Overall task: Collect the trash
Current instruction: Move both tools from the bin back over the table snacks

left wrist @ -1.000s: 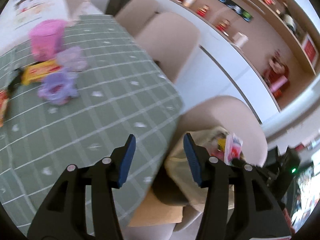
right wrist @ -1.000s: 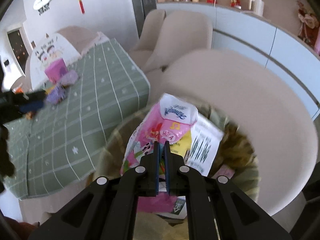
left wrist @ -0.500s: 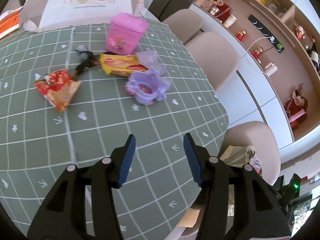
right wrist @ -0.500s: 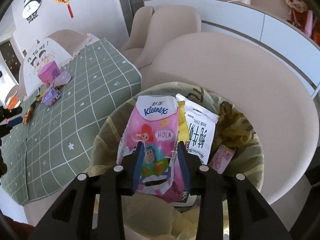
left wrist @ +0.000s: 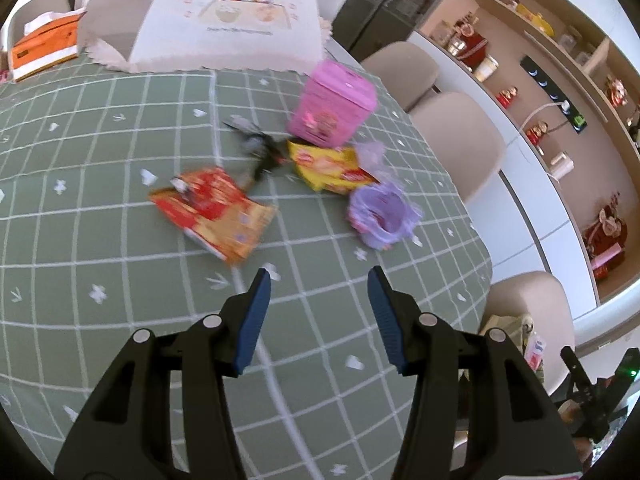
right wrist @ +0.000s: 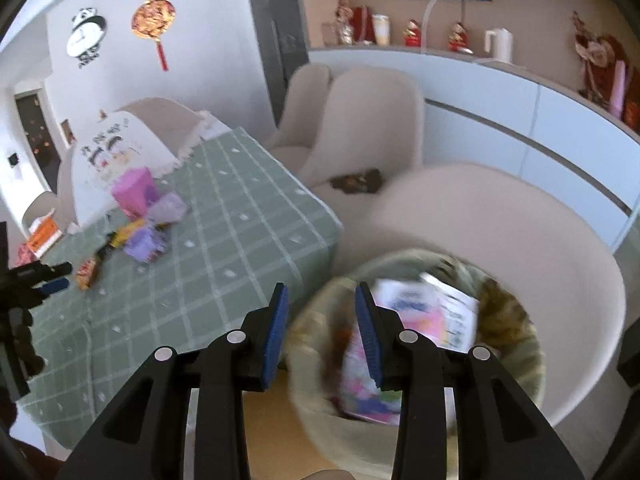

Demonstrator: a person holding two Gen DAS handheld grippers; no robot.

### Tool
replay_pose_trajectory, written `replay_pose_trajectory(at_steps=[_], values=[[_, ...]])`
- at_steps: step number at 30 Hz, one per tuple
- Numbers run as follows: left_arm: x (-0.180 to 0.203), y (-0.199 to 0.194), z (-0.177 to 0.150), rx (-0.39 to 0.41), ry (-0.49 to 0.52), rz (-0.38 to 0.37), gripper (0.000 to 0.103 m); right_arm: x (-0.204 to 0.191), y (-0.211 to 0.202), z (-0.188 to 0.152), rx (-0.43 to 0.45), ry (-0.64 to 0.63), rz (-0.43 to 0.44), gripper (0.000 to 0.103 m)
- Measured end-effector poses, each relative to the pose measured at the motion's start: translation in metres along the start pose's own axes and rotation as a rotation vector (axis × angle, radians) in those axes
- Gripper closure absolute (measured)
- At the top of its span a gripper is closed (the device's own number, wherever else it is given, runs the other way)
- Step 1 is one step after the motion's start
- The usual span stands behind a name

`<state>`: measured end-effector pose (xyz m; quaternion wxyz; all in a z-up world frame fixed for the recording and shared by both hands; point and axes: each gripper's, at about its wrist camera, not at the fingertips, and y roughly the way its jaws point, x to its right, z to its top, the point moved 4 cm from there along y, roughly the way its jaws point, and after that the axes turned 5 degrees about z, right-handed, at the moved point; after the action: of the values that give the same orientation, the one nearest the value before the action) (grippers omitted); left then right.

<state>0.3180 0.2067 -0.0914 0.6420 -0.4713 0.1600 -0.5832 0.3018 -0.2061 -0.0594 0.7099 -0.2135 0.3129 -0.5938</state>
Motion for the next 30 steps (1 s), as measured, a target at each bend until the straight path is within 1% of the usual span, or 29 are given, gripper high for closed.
replay_pose_trajectory(at_steps=[4,6,9,10,11,12,14,16,19,21,24,27,30], values=[[-0.027,-0.005,0.011,0.031,-0.011,0.011,0.054,-0.037,0.009,0.01,0.016,-0.039,0.05,0.069],[-0.037,-0.006,0.017,0.054,0.023,0.027,0.053,-0.053,0.013,0.013,0.022,-0.05,0.075,0.069],[-0.049,-0.002,0.022,0.066,0.084,0.05,0.051,-0.076,0.021,0.016,0.028,-0.058,0.126,0.069],[-0.054,0.001,0.024,0.067,0.103,0.06,0.051,-0.084,0.024,0.016,0.027,-0.062,0.142,0.062],[-0.059,0.003,0.026,0.066,0.111,0.068,0.051,-0.092,0.027,0.016,0.024,-0.071,0.156,0.057],[-0.066,0.007,0.027,0.056,0.11,0.075,0.051,-0.099,0.03,0.015,0.024,-0.082,0.169,0.053],[-0.076,0.014,0.029,0.033,0.076,0.077,0.051,-0.114,0.035,0.013,0.016,-0.112,0.19,0.051],[-0.083,0.016,0.029,0.018,0.025,0.056,0.051,-0.124,0.042,0.009,-0.015,-0.131,0.208,0.05],[-0.085,0.017,0.024,0.013,-0.021,0.026,0.051,-0.141,0.054,0.001,-0.094,-0.173,0.23,0.05],[-0.083,0.018,0.019,0.005,-0.031,0.017,0.051,-0.148,0.06,-0.003,-0.123,-0.194,0.243,0.05],[-0.079,0.017,0.01,-0.014,-0.038,0.007,0.051,-0.158,0.073,-0.002,-0.164,-0.207,0.288,0.05],[-0.078,0.01,0.008,-0.019,-0.037,0.001,0.051,-0.166,0.09,0.005,-0.175,-0.23,0.29,0.05],[-0.075,0.002,0.01,-0.02,-0.016,-0.002,0.051,-0.174,0.116,0.022,-0.175,-0.273,0.276,0.05]])
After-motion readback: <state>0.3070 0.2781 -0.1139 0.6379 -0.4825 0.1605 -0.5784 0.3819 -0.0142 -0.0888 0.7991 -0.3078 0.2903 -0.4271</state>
